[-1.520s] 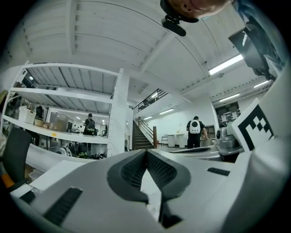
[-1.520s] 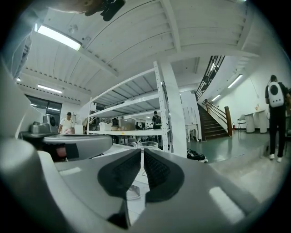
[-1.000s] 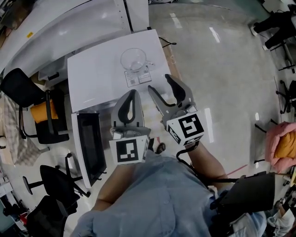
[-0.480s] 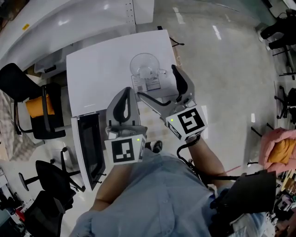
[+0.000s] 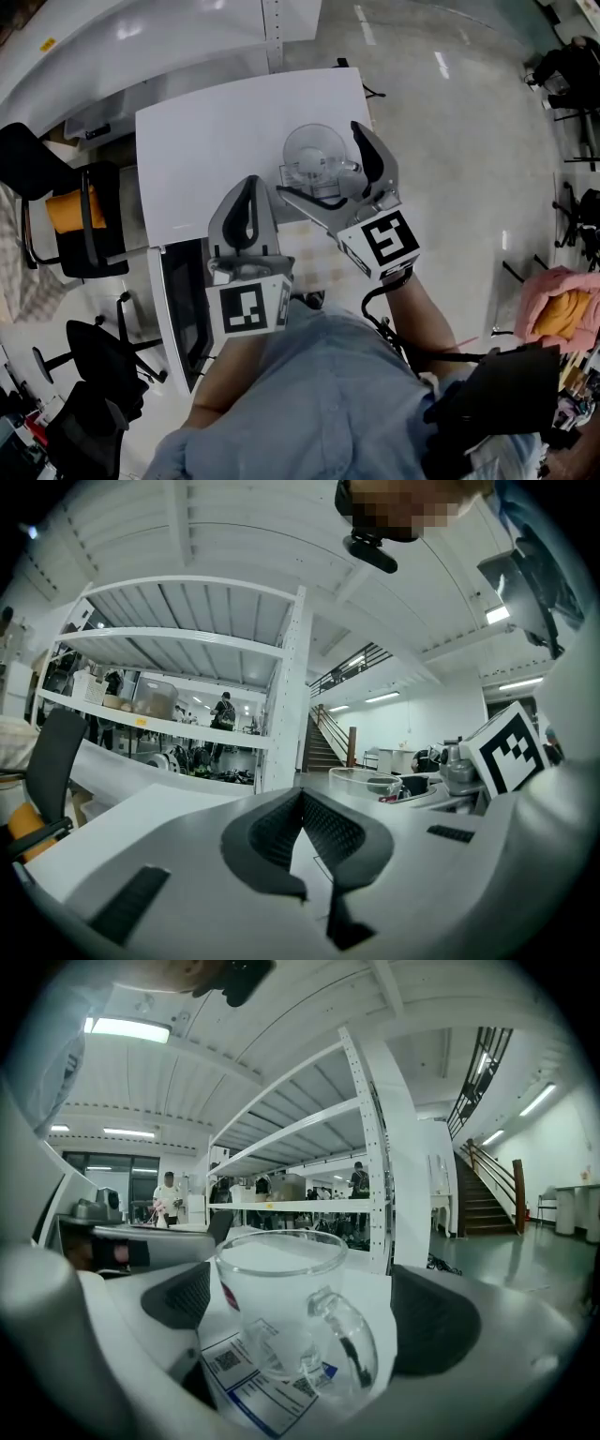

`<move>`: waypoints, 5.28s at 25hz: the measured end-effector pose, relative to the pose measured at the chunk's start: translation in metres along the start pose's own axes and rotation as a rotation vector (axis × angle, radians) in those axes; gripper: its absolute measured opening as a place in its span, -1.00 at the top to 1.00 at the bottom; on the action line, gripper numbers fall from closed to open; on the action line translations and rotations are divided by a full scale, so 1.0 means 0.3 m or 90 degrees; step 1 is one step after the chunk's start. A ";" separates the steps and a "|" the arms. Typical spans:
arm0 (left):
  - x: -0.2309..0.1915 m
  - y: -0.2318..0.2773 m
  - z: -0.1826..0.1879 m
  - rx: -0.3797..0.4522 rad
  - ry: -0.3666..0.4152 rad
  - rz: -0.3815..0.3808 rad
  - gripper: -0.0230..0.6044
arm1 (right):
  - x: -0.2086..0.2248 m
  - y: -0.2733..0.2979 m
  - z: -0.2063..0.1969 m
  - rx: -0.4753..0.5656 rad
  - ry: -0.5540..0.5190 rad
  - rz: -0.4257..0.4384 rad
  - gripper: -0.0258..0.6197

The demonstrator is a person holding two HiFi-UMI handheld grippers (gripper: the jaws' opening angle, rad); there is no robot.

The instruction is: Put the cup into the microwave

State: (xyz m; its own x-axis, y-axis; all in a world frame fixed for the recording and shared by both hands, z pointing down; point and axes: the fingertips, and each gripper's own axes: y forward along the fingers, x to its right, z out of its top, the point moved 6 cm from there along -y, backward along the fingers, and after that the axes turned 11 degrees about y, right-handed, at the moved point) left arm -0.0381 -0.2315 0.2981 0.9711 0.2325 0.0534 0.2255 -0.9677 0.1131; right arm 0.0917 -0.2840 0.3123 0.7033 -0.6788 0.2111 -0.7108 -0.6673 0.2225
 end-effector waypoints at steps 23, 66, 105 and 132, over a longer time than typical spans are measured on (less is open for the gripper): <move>-0.068 0.045 -0.034 -0.007 -0.035 0.013 0.90 | 0.004 0.073 0.006 -0.111 -0.069 0.056 -0.48; 0.079 -0.437 0.029 0.056 -0.007 0.015 0.91 | -0.349 -0.268 0.001 -0.028 -0.066 0.013 -0.23; -0.049 -0.682 -0.251 0.046 0.026 0.038 0.90 | -0.574 -0.102 -0.479 -0.063 -0.020 0.066 -0.23; -0.173 -0.454 -0.406 -0.008 -0.004 0.048 0.90 | -0.370 0.270 -0.660 -0.131 0.006 0.029 -0.23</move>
State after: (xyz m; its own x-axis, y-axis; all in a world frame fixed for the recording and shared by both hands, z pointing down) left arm -0.1286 -0.0999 0.4007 0.9859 0.1581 0.0557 0.1505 -0.9812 0.1212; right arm -0.0420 -0.2022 0.4954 0.6710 -0.7033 0.2348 -0.7258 -0.5582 0.4020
